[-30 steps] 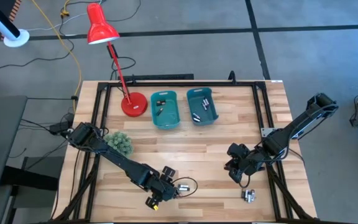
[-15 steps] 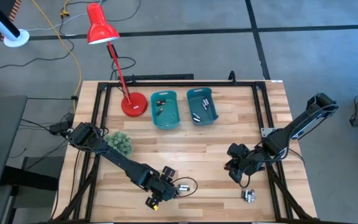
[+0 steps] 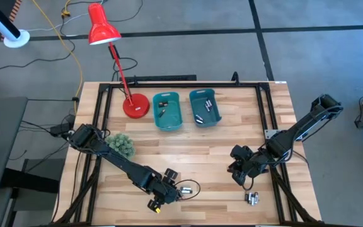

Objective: Sort batteries
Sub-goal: Put the black battery into the green bin

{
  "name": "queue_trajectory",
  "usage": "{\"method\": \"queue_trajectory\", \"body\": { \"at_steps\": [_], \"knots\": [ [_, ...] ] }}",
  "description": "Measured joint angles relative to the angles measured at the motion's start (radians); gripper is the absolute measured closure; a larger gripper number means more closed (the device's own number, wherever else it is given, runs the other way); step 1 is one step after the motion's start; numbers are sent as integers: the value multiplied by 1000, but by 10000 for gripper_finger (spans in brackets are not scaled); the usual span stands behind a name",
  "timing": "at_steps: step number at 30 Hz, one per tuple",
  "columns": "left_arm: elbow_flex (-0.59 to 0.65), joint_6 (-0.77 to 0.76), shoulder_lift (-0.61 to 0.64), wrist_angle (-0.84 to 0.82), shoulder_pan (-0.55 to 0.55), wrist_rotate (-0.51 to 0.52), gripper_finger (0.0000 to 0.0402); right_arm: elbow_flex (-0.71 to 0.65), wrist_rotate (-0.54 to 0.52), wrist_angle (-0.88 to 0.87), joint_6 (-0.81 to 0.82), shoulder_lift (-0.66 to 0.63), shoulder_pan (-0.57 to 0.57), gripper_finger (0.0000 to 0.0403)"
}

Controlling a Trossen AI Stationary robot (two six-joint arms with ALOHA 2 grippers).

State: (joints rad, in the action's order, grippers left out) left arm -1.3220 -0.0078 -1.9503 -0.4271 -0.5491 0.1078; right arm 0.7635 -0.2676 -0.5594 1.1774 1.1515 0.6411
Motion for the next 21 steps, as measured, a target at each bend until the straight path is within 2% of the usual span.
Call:
{"method": "queue_trajectory", "body": {
  "at_steps": [21],
  "knots": [
    [0,-16,-6,2,0,0,223,0,0,0,-8,0,0,294]
  ]
}}
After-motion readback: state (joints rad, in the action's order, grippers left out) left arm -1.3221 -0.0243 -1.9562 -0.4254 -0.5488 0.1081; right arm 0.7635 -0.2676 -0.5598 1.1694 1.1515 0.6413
